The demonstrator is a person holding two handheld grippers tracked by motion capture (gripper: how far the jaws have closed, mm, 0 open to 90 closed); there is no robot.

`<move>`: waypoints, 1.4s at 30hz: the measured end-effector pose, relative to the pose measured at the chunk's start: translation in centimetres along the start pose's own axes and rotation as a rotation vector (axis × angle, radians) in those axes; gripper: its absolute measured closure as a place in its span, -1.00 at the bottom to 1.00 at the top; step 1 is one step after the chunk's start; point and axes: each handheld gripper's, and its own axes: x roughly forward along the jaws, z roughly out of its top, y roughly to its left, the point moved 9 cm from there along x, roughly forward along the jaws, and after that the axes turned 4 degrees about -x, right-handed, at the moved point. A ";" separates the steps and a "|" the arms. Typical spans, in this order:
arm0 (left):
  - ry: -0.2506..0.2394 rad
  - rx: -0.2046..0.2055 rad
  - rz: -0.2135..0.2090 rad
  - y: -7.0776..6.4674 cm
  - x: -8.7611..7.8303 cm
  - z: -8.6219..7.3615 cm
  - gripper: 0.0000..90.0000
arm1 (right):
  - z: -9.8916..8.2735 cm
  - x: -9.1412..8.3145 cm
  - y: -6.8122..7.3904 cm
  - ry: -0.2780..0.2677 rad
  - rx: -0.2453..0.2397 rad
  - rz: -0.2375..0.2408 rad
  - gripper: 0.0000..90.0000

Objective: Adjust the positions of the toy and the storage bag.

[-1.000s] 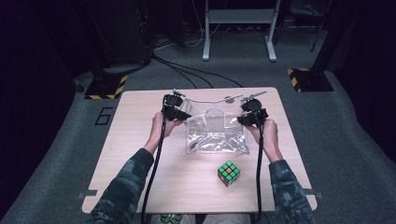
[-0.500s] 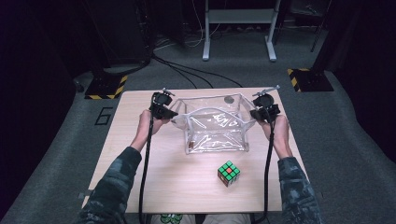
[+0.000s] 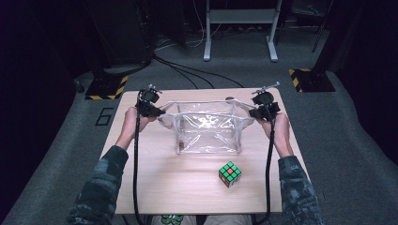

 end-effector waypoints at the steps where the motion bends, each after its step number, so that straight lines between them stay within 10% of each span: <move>1: 0.001 -0.006 -0.002 0.2 0.0 -0.1 0.99 | 0.1 0.1 0.3 0.002 -0.002 0.001 0.99; 29: -0.004 -0.050 0.016 2.6 1.8 0.7 0.91 | 0.6 2.2 1.9 0.012 0.011 0.019 0.91; 42: -0.130 -0.077 0.066 2.0 0.5 1.9 -0.20 | 1.0 2.1 2.3 -0.023 0.018 0.018 0.54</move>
